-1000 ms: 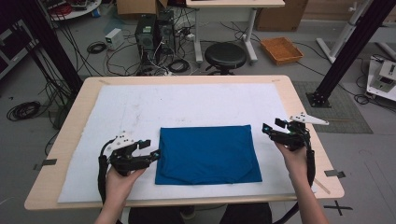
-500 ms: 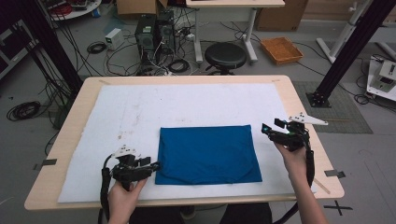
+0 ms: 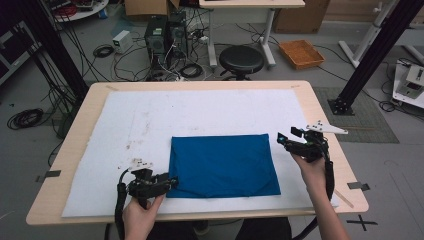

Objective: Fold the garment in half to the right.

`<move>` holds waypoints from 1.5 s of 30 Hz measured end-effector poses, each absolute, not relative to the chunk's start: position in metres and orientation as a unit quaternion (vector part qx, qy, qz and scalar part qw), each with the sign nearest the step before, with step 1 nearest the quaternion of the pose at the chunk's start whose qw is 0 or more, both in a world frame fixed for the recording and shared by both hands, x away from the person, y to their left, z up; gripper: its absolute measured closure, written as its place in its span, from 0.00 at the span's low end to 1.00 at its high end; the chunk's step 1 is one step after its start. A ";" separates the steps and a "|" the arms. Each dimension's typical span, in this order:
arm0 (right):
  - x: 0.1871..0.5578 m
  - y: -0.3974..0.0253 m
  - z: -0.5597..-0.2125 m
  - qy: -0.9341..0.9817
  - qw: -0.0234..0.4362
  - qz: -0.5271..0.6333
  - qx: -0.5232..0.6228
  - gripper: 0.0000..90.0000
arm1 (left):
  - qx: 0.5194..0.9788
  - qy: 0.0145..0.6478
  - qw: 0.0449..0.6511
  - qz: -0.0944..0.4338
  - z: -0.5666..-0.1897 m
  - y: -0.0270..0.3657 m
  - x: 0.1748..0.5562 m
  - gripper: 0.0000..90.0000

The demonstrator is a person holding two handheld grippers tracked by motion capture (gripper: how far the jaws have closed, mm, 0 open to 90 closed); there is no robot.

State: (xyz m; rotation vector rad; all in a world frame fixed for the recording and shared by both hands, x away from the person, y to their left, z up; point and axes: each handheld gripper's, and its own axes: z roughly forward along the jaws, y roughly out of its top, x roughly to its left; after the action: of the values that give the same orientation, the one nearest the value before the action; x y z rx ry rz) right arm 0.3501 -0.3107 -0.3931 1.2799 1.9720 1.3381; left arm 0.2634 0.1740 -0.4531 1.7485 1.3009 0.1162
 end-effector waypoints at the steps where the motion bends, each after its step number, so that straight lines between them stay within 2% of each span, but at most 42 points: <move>1: 0.350 -0.308 -0.393 0.714 0.216 0.483 0.459 0.39 | 0.709 0.529 0.463 0.045 -0.454 0.174 0.263 0.62; 6: 0.350 -0.292 -0.393 0.725 0.213 0.481 0.445 0.39 | 0.706 0.531 0.465 0.049 -0.455 0.173 0.262 0.66; 12: 0.355 -0.264 -0.391 0.737 0.198 0.483 0.430 0.41 | 0.714 0.524 0.461 0.050 -0.456 0.168 0.262 0.82; 18: 0.369 -0.221 -0.389 0.754 0.181 0.482 0.409 0.47 | 0.716 0.526 0.456 0.056 -0.455 0.166 0.264 0.92; 32: 0.422 -0.074 -0.399 0.800 0.091 0.458 0.376 0.59 | 0.712 0.532 0.454 0.067 -0.456 0.166 0.264 0.94; 41: 0.438 0.004 -0.421 0.834 0.074 0.408 0.364 0.70 | 0.710 0.531 0.457 0.066 -0.456 0.167 0.262 0.94; 45: 0.439 0.025 -0.428 0.848 0.085 0.383 0.357 0.73 | 0.711 0.530 0.457 0.067 -0.456 0.167 0.262 0.93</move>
State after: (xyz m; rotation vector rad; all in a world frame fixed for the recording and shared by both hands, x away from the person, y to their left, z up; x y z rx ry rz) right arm 0.4386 0.0253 -0.4278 1.0655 2.5281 1.1435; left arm 0.2621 0.1669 -0.4563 1.7531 1.3067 0.1653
